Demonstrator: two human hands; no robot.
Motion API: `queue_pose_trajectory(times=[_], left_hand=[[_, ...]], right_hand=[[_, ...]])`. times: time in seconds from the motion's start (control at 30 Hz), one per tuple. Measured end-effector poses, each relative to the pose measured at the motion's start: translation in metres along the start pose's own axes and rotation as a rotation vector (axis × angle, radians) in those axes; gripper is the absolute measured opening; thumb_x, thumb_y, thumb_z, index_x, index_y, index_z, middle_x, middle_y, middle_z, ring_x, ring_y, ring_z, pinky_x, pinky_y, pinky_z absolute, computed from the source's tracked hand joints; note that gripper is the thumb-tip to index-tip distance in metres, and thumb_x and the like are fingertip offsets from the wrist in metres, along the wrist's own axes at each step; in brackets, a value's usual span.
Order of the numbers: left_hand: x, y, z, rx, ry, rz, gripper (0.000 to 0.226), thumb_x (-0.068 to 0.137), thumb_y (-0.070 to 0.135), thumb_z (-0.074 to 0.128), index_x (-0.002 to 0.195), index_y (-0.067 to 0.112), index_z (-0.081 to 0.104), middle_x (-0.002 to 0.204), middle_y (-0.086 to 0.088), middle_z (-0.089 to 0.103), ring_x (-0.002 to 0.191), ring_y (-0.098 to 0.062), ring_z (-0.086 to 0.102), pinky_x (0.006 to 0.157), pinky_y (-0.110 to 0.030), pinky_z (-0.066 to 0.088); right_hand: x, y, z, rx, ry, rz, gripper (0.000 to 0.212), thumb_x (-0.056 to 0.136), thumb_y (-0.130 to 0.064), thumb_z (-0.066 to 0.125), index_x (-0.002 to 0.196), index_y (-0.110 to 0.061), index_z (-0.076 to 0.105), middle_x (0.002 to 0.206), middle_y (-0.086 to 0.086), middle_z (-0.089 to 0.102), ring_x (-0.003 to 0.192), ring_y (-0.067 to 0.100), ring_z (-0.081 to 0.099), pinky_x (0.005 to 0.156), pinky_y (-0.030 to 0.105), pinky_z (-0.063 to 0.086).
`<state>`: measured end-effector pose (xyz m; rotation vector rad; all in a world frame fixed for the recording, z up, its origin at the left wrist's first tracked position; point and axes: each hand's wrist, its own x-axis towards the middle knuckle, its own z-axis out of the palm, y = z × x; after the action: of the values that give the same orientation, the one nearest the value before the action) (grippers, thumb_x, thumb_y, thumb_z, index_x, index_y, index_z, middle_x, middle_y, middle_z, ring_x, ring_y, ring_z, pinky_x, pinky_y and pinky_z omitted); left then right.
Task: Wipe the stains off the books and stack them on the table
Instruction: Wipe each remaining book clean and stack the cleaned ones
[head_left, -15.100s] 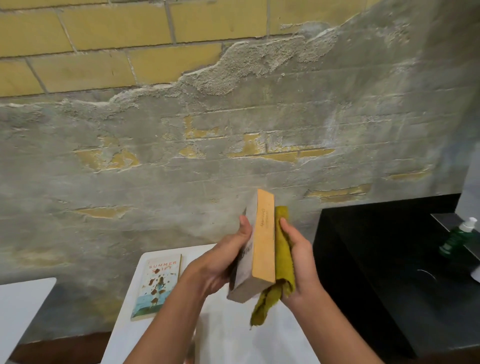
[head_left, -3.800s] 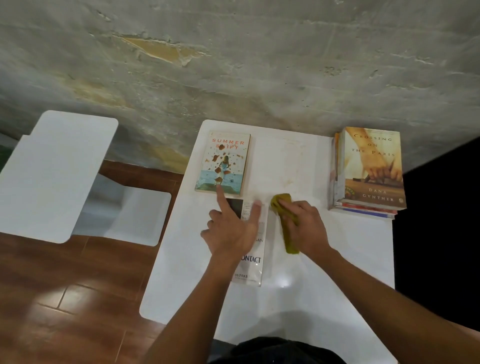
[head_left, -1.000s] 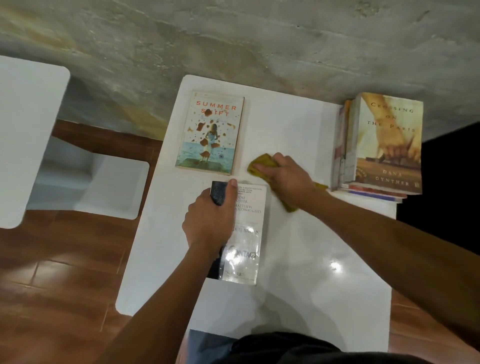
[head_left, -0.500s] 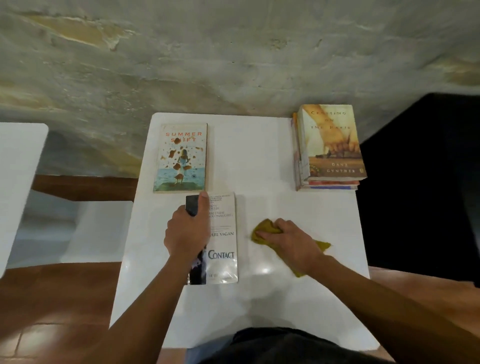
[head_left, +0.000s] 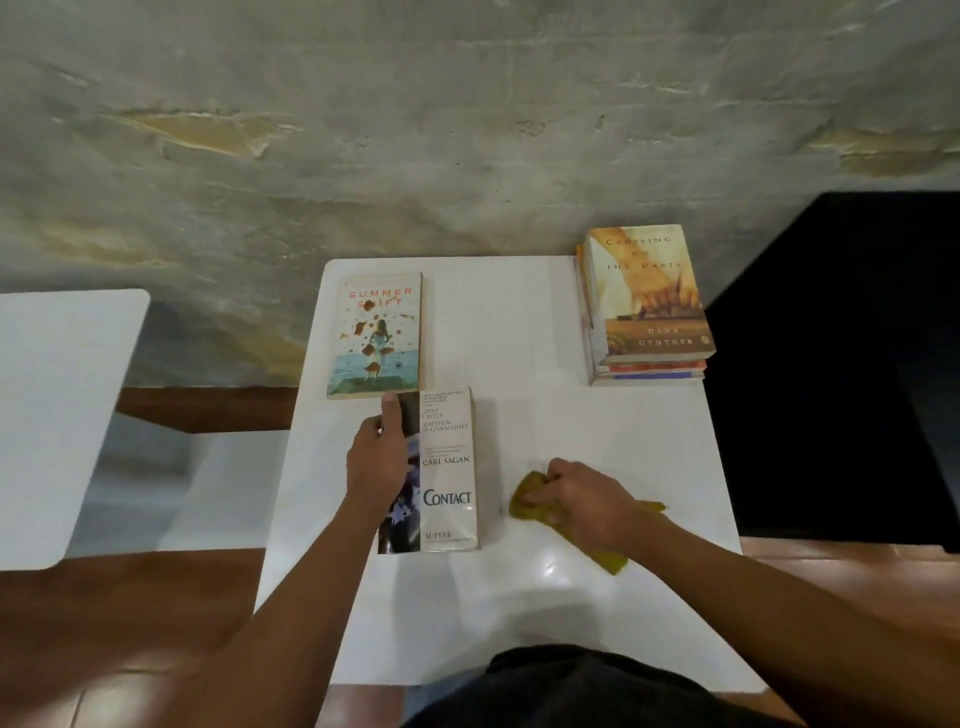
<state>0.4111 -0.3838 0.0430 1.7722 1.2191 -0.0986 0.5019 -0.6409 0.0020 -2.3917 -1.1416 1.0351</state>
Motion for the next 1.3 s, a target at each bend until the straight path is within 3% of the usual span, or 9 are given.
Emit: queue_pose_trajectory(times=[0.13,0.23,0.33,0.5,0.73,0.87,0.97,1.13,1.3], left_hand=[[-0.014,-0.020,-0.009,0.037,-0.107,0.030,0.056,0.102,0.061,0.027,0.100,0.016,0.060,0.089,-0.004,0.071,0.078,-0.020,0.069,0.076,-0.039,0.057],[-0.024,-0.033,-0.011,0.024,-0.159,0.034,0.054,0.103,0.061,0.024,0.100,0.027,0.065,0.092,-0.004,0.075,0.084,-0.023,0.071,0.088,-0.045,0.057],[-0.034,-0.037,-0.011,-0.012,-0.192,0.010,0.051,0.103,0.058,0.023,0.099,0.029,0.064,0.100,-0.003,0.074,0.093,-0.023,0.070,0.097,-0.047,0.054],[-0.038,-0.029,-0.012,-0.032,-0.168,-0.022,0.054,0.101,0.062,0.024,0.100,0.026,0.064,0.100,-0.002,0.074,0.093,-0.021,0.070,0.097,-0.047,0.055],[-0.044,-0.033,-0.006,-0.053,-0.159,-0.009,0.058,0.099,0.064,0.023,0.098,0.024,0.065,0.098,-0.003,0.075,0.093,-0.023,0.071,0.093,-0.047,0.057],[-0.047,-0.032,-0.008,-0.052,-0.174,0.004,0.070,0.088,0.075,0.021,0.100,0.024,0.067,0.098,-0.002,0.075,0.093,-0.021,0.071,0.092,-0.047,0.058],[-0.048,-0.033,-0.009,-0.044,-0.187,0.018,0.073,0.084,0.078,0.021,0.101,0.025,0.067,0.099,-0.001,0.075,0.093,-0.021,0.071,0.092,-0.047,0.058],[-0.048,-0.038,-0.010,-0.020,-0.157,0.007,0.065,0.094,0.071,0.022,0.096,0.025,0.068,0.097,-0.002,0.074,0.093,-0.021,0.070,0.091,-0.045,0.058],[-0.054,-0.048,-0.009,-0.026,-0.156,0.042,0.048,0.098,0.064,0.024,0.097,0.033,0.061,0.096,0.004,0.073,0.091,-0.017,0.069,0.090,-0.043,0.058]], right_hand=[[0.035,-0.023,-0.007,-0.055,0.132,0.040,0.038,0.100,-0.057,0.042,0.127,-0.040,0.063,0.095,-0.001,0.041,0.087,0.021,0.051,0.069,0.029,0.037],[0.060,-0.031,-0.013,-0.117,0.160,0.059,0.035,0.103,-0.050,0.041,0.132,-0.041,0.057,0.097,-0.002,0.035,0.097,0.028,0.054,0.073,0.033,0.044],[0.069,-0.033,-0.013,-0.213,0.106,0.048,0.038,0.103,-0.031,0.046,0.140,-0.038,0.048,0.115,0.005,0.038,0.108,0.032,0.048,0.082,0.041,0.048],[0.058,-0.033,-0.002,-0.318,-0.003,-0.045,0.050,0.102,-0.028,0.053,0.144,-0.049,0.038,0.123,0.003,0.039,0.112,0.029,0.046,0.082,0.039,0.049],[-0.013,-0.047,0.026,-0.396,-0.214,-0.242,0.058,0.096,-0.012,0.055,0.145,-0.041,0.042,0.136,0.005,0.040,0.117,0.027,0.050,0.085,0.037,0.048],[-0.025,-0.057,0.044,-0.401,-0.285,-0.371,0.064,0.093,-0.006,0.059,0.147,-0.038,0.044,0.129,0.005,0.046,0.117,0.027,0.050,0.089,0.038,0.049],[-0.022,-0.068,0.059,-0.386,-0.238,-0.426,0.069,0.090,-0.001,0.062,0.148,-0.033,0.044,0.131,0.008,0.048,0.118,0.030,0.049,0.093,0.042,0.050],[-0.018,-0.098,0.086,-0.357,-0.144,-0.398,0.055,0.095,-0.007,0.054,0.147,-0.021,0.043,0.133,0.018,0.043,0.116,0.040,0.049,0.087,0.050,0.050],[-0.030,-0.095,0.087,-0.409,-0.159,-0.397,0.054,0.099,-0.012,0.050,0.149,-0.028,0.038,0.142,0.015,0.039,0.125,0.038,0.044,0.101,0.050,0.042]])
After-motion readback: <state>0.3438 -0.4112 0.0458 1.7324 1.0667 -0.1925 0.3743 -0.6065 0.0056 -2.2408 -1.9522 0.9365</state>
